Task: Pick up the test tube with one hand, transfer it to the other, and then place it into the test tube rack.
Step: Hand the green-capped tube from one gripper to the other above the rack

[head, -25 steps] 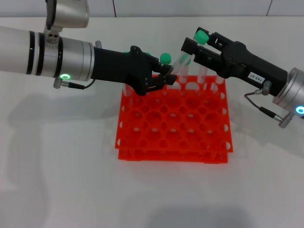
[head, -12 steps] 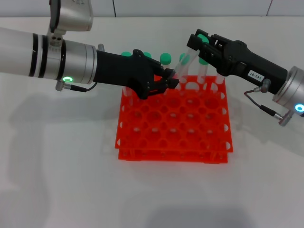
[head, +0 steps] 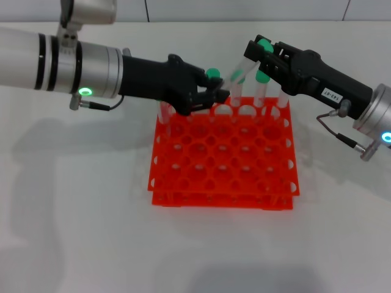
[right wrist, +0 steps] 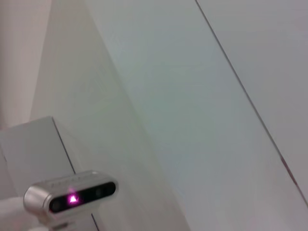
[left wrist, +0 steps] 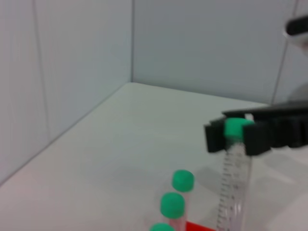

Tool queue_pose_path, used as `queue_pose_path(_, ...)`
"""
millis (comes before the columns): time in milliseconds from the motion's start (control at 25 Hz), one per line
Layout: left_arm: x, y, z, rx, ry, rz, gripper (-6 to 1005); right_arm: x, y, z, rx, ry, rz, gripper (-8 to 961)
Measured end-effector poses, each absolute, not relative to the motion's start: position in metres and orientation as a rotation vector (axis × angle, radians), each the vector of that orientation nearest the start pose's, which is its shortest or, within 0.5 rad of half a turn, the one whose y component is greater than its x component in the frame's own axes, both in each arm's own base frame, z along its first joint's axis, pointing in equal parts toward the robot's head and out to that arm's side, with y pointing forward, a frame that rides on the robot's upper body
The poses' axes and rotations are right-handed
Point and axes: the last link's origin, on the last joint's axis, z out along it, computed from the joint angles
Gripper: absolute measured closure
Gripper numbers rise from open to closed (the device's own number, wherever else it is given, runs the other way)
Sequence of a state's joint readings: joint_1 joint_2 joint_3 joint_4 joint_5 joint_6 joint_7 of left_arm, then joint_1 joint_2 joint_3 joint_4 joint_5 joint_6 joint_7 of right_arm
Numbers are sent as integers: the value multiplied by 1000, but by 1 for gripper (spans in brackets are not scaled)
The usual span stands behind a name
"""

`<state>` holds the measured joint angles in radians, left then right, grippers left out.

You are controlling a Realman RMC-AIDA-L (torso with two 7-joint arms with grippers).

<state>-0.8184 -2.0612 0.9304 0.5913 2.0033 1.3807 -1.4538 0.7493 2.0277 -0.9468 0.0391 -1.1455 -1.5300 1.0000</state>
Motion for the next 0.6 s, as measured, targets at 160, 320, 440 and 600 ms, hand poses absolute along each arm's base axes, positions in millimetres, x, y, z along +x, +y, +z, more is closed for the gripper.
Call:
queue_pose_path(160,-166,396,-28,-2903,-388,-491,769,207,351,-39,-2352,705,1368,694)
queue_pose_path(320,-158,398,-23,-2905,-436,-471,700,207,351,-40,-2354,705,1366,693)
queue_pose_path(440,-154,397,-19,-2906,-454,-440,624,208,351,-39,-2354,704,1368,692)
queue_pose_path(600,-151,393,-16,-2908,-456,-417,458,208,351,-39,-2353,700,1370,690)
